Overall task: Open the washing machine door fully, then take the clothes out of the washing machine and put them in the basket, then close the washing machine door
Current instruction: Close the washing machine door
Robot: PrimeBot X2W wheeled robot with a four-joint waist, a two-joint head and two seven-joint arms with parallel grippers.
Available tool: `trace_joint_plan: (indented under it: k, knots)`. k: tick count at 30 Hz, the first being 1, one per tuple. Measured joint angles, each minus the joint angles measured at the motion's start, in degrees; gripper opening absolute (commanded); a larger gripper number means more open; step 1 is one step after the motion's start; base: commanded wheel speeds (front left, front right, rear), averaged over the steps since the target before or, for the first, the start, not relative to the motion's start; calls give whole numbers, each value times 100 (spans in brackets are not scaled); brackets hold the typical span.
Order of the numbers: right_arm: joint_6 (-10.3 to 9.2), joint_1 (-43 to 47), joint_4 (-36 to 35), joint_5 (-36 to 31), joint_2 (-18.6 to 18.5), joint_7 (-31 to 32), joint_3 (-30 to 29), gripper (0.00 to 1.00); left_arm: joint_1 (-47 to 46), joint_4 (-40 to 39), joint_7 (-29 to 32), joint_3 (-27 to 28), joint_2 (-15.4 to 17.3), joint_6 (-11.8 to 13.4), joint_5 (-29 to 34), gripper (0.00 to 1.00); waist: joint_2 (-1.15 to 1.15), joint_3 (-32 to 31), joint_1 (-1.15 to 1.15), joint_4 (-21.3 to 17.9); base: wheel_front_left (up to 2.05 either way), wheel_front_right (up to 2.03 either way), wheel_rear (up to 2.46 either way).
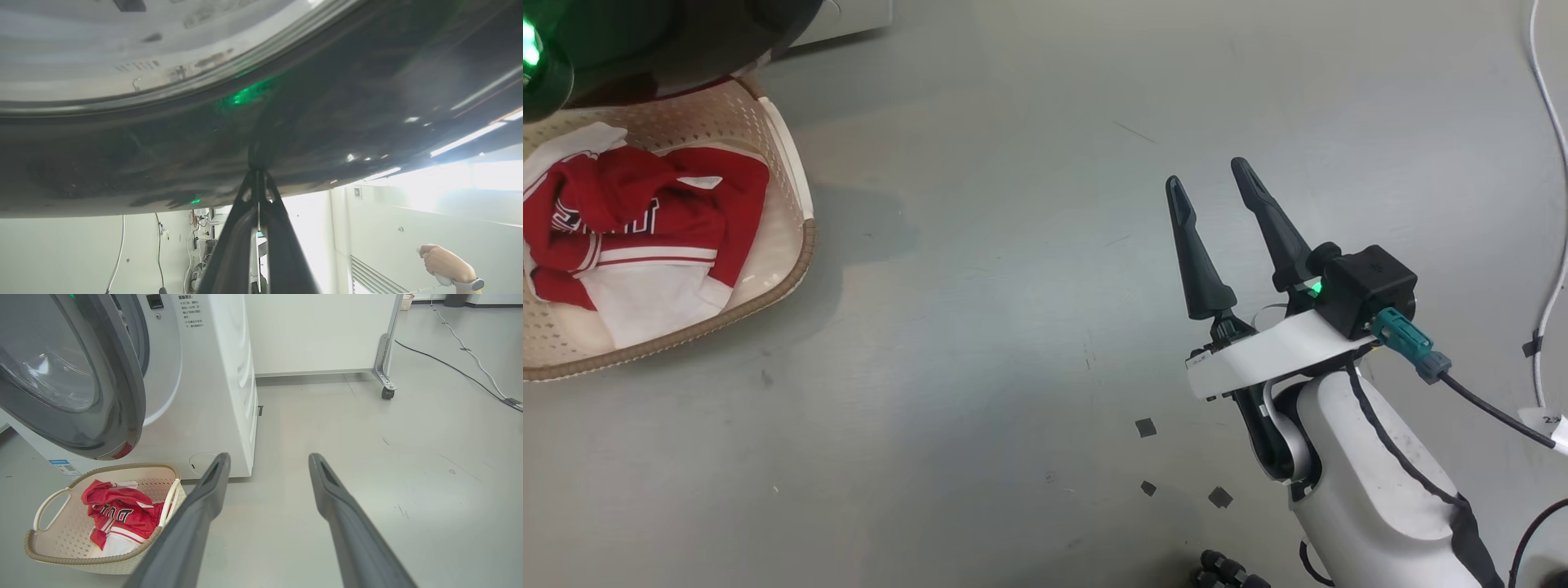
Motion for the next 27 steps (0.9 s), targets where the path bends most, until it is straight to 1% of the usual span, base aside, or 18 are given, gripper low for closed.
trace_joint_plan:
  k: [5, 12, 15, 16, 21, 27]
  knots:
    - [-44, -42, -30, 23, 7, 0, 11, 100, -254, 231, -165, -48, -71, 2, 211, 0, 0, 32, 0, -55, 0, 0, 0]
    - [-89, -43, -35, 23, 8, 0, 10, 100, -433, 492, -236, -93, -98, 3, 254, 0, 0, 36, 0, -60, 0, 0, 0]
    - [-104, -44, -35, 18, 8, 0, -47, 100, -483, 590, -229, -154, -177, 3, 254, 0, 0, 27, 0, -17, 0, 0, 0]
    - [-137, -44, -35, 13, 8, 0, -53, 100, -488, 600, -227, -170, -199, 3, 253, 0, 0, 22, 0, 3, 0, 0, 0]
    - [-143, -44, -29, -36, 9, 0, -140, 100, -489, 677, -101, -216, -294, -11, 223, 0, 0, -15, 0, 127, 0, 0, 0]
    - [-146, -44, 7, -152, 8, 0, -221, 100, -365, 733, 49, -192, -318, -290, 159, 0, 0, -98, 0, 314, 0, 0, 0]
